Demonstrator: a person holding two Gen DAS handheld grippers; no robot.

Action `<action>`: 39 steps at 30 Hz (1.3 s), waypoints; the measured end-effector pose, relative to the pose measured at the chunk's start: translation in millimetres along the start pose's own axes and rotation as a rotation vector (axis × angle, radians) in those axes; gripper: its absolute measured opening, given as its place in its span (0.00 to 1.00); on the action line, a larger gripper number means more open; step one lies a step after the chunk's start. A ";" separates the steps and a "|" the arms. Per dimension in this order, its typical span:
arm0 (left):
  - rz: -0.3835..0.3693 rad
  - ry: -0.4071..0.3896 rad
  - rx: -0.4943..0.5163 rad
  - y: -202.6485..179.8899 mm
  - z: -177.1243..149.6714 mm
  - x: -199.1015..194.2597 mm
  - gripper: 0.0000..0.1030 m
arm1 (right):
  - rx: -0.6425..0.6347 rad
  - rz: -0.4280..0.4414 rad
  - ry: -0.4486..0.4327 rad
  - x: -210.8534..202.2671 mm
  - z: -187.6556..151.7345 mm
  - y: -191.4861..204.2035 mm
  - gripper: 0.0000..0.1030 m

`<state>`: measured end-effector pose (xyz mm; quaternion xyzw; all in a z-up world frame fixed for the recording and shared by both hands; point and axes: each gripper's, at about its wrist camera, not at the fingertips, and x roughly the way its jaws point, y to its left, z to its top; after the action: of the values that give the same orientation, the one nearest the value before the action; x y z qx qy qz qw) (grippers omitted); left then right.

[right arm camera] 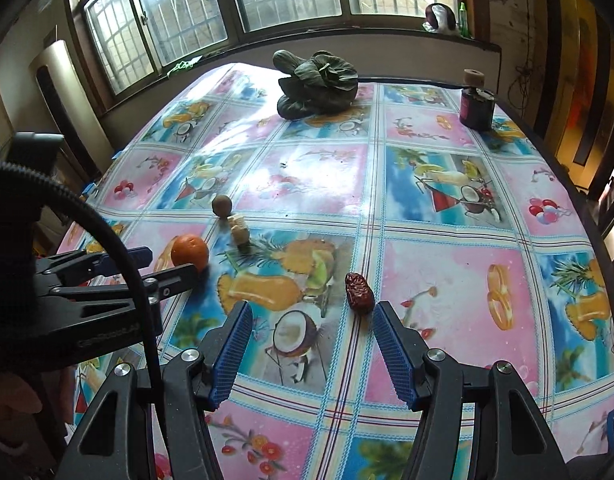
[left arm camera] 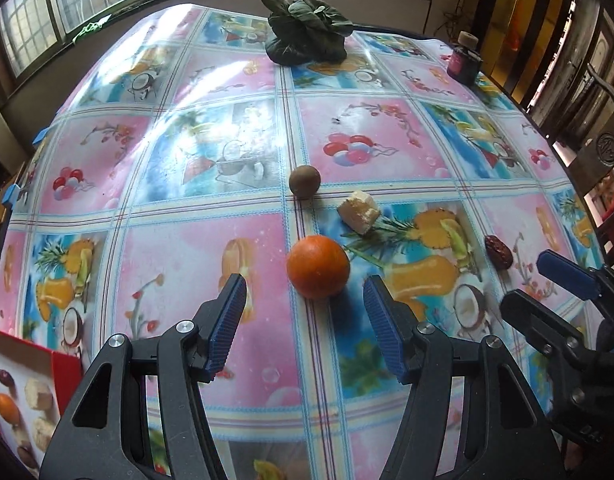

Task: Organize fruits
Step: 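Grasp the orange with the left tool while the right tool grasps a rice cake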

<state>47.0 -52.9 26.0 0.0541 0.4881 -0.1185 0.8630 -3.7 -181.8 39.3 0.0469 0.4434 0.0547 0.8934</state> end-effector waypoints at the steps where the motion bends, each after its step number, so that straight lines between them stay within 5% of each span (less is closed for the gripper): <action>1: -0.001 -0.006 -0.003 1.5 1.1 2.2 0.59 | -0.003 0.001 -0.003 0.7 1.3 0.4 0.59; 2: 0.000 -0.008 -0.001 2.1 2.3 3.9 0.58 | -0.005 0.002 -0.007 1.0 2.6 1.1 0.59; 5: -0.052 -0.002 -0.003 5.4 4.3 3.3 0.32 | -0.001 0.029 -0.028 3.6 11.6 5.1 0.59; 7: 0.017 -0.009 0.020 6.9 3.5 -0.8 0.32 | 0.003 0.033 -0.027 9.6 19.0 8.7 0.59; 13: 0.026 -0.022 -0.026 38.5 -8.0 -20.2 0.32 | -0.063 -0.056 0.001 40.3 42.8 25.7 0.59; 18: 0.035 -0.033 -0.043 56.7 -14.4 -35.0 0.32 | -0.130 0.065 0.036 52.8 50.4 50.8 0.59; 23: 0.019 -0.051 -0.039 63.0 -17.9 -49.7 0.32 | -0.124 -0.087 0.071 75.8 64.3 40.2 0.59; 28: 0.010 -0.069 -0.054 71.1 -19.6 -58.7 0.32 | -0.026 -0.102 0.053 66.4 61.3 13.6 0.59; 34: 0.012 -0.064 -0.068 74.7 -23.5 -58.5 0.32 | -0.139 0.029 0.069 62.3 53.6 44.3 0.59; 37: 0.010 -0.068 -0.063 75.8 -26.1 -62.9 0.32 | -0.162 -0.104 0.084 78.0 57.7 43.5 0.59; 39: 0.013 -0.076 -0.064 77.5 -26.1 -65.7 0.32 | -0.098 -0.109 0.084 77.5 59.6 28.6 0.59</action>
<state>12.8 37.4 66.9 0.0252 0.4583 -0.0991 0.8829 88.8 -144.7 17.9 -0.0234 0.4794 0.0296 0.8768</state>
